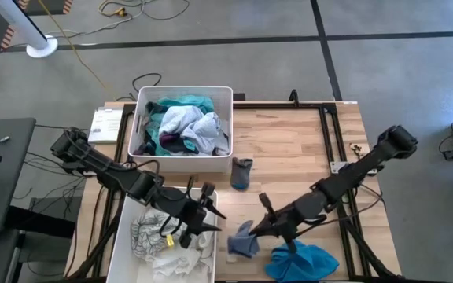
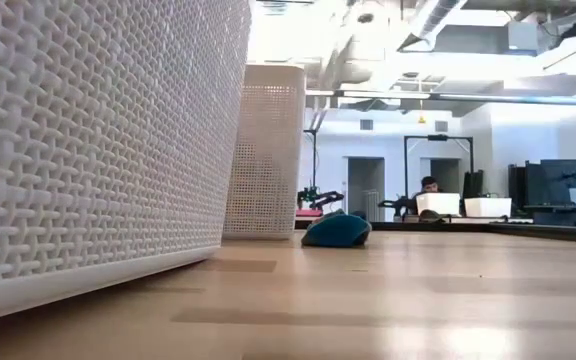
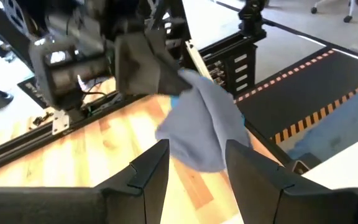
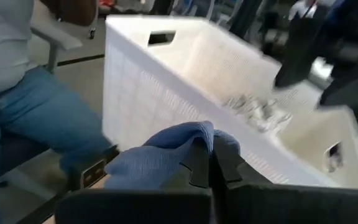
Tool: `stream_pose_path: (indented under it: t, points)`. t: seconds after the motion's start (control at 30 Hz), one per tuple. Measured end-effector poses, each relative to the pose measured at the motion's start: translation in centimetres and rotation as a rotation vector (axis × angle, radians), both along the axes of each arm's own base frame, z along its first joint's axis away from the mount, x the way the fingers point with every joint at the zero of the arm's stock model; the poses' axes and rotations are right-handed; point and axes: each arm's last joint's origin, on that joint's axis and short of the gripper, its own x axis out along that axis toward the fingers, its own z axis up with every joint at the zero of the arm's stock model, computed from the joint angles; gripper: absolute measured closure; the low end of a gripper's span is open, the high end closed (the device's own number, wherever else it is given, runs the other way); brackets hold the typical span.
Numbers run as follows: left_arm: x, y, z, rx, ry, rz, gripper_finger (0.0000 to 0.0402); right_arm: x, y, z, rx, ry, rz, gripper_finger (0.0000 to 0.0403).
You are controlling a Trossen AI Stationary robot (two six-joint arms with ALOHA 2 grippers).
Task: Sort clothes
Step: Put the pair of blue socks into the top white laundry bin
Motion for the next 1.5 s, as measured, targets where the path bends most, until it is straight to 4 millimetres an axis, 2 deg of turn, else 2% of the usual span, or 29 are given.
stream_pose_path:
  t: [0.2, 0.6, 0.73, 0.9, 1.03, 1.23, 1.5]
  points:
    - [0.4, 0.8, 0.1, -0.012, -0.013, 0.028, 0.0248, -0.5, -1.6, 2.0, -0.014, -0.085, -0.052, 0.0402]
    - [1.4, 2.5, 0.8, -0.025, -0.082, 0.133, 0.0248, -0.4, -3.7, 4.0, -0.047, -0.183, -0.106, 0.0402]
    - [2.4, 2.5, 0.0, -0.025, -0.086, 0.143, 0.0234, -0.3, -3.8, 5.0, -0.071, -0.217, -0.106, 0.0402]
    - [4.0, 2.1, -1.8, -0.005, -0.066, 0.146, 0.0196, -0.2, -3.8, 6.1, -0.097, -0.228, -0.101, 0.0402]
    - [4.4, 1.9, -2.2, 0.012, -0.063, 0.12, 0.0186, -0.2, -3.8, 6.0, -0.109, -0.207, -0.099, 0.0402]
    - [4.2, 2.2, -1.6, -0.08, -0.072, 0.091, 0.0183, -0.3, -3.9, 5.4, -0.128, -0.146, -0.112, 0.0402]
    - [4.3, 2.2, -1.4, -0.175, -0.062, 0.008, 0.0142, -0.3, -3.9, 5.3, -0.131, -0.132, -0.125, 0.0402]
